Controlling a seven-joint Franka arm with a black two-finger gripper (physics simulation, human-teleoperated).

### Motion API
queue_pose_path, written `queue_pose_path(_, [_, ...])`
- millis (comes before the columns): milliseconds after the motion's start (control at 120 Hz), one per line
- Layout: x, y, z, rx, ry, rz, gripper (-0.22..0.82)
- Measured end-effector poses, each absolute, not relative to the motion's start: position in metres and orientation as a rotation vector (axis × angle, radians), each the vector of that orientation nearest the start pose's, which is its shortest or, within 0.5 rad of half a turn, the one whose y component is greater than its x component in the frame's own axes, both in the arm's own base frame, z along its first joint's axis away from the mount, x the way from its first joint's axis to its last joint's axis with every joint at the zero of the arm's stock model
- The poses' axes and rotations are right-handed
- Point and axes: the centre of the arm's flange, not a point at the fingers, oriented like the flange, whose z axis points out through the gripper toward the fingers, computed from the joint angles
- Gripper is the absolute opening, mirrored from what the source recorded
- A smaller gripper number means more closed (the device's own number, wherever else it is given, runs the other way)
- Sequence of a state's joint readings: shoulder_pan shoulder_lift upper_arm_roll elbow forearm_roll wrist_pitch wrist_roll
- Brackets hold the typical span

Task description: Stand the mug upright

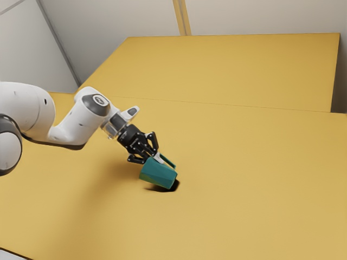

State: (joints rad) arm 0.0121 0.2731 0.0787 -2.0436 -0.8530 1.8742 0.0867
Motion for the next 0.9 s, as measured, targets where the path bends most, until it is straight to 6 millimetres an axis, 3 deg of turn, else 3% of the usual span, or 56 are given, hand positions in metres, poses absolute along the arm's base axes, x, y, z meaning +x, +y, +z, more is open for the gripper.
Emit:
queue_pose_path(275, [0.565,-0.031,0.333,2.354,0.468,-0.379,-0.17])
queue_pose_path(475, [0.56,-0.045,0.368,2.54,0.349,-0.284,-0.18])
queue_pose_path(750, [0.55,-0.034,0.4,2.937,0.111,-0.068,-0.18])
queue_pose_path(900, [0.543,-0.033,0.403,3.091,-0.031,0.012,-0.18])
